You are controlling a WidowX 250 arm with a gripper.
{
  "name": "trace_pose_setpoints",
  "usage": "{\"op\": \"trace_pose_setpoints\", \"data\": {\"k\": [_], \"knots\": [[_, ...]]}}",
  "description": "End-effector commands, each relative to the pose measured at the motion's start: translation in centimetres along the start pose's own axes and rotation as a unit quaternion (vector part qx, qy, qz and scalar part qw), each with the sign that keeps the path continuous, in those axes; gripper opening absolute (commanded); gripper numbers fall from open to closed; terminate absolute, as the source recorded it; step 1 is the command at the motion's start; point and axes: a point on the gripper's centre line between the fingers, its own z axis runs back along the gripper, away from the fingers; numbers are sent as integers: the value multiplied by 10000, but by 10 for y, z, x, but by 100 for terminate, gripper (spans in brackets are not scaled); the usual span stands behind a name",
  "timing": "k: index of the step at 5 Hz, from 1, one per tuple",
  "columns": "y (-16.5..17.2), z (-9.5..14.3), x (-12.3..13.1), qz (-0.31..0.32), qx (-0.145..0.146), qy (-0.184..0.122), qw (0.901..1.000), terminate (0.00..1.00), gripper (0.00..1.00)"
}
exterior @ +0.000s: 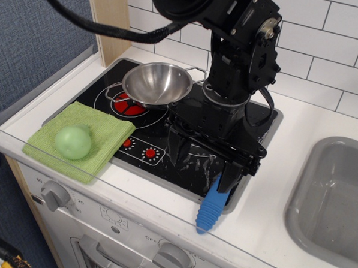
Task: Put the pear to the right of the pot.
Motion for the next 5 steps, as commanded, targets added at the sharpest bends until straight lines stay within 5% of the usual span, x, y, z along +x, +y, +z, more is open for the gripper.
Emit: {"op": "trace_pose_setpoints", "data": {"k": [1,2,3,5], "knots": [[0,0,0,0,0,0,10000,0,100],[29,5,-8,190,-106,-157,9996,0,100],[78,0,-30,724,-435,-137,9963,0,100],[159,-16,-68,1551,-599,-8,9861,0,100]]}}
